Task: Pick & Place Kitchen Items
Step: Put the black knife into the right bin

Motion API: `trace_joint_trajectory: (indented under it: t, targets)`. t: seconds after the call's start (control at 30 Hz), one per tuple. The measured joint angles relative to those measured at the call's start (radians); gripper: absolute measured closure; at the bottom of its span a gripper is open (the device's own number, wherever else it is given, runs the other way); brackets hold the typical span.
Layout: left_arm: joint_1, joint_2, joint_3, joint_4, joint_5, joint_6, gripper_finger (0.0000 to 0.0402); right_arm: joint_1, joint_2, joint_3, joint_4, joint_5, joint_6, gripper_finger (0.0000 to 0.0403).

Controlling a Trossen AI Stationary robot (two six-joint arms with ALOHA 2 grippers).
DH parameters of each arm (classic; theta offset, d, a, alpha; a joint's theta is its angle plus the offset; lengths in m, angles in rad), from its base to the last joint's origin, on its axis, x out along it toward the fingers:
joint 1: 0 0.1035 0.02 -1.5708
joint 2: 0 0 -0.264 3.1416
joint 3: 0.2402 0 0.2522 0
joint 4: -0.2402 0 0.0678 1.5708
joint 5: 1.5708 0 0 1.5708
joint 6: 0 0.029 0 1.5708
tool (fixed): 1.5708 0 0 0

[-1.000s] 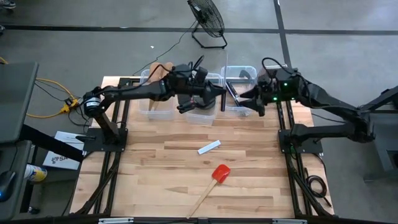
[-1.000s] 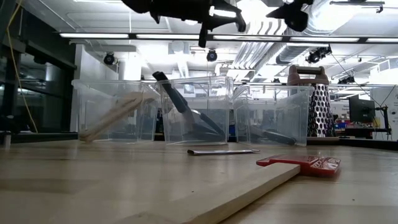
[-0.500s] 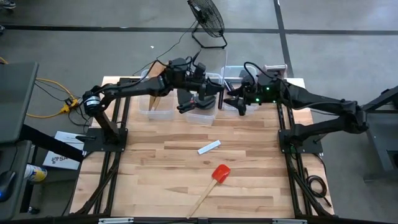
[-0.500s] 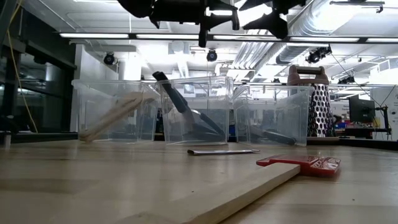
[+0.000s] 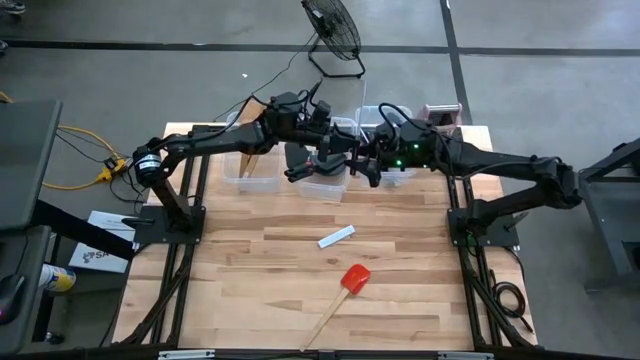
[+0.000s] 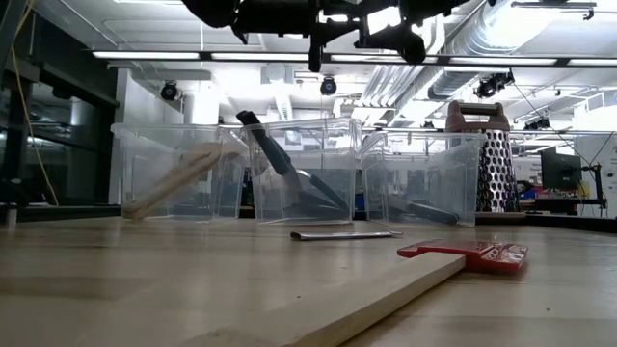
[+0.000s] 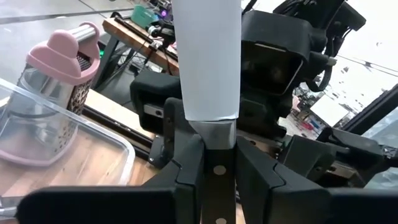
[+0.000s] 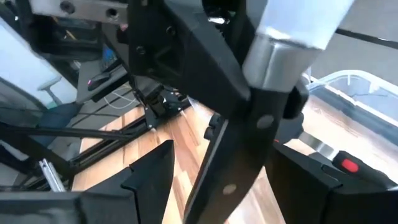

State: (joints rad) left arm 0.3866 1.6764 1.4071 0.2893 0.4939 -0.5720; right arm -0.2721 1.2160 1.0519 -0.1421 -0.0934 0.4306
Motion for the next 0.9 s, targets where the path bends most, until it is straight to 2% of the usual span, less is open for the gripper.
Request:
trace_joint_trajectory:
  t: [0.1,0.2,0.5,0.9]
  targets:
    - [0.0,0.0,0.0,0.0,0.003,0.0,0.0341,0.0,0.002,0.0,0.005,0.023,0.016,0.0173]
    - [0.0,0.0,0.0,0.0,0.013,0.0,0.0341,0.0,-0.001,0.0,0.003,0.039,0.018,0.0195]
    - [0.0,0.001,0.0,-0.001,0.017,0.013,0.0341,-0.001,-0.004,0.0,0.0,0.034,0.06,0.0309]
    - [0.0,0.001,0.0,-0.009,0.017,0.017,0.0337,-0.001,-0.005,0.0,-0.01,0.033,0.08,0.031]
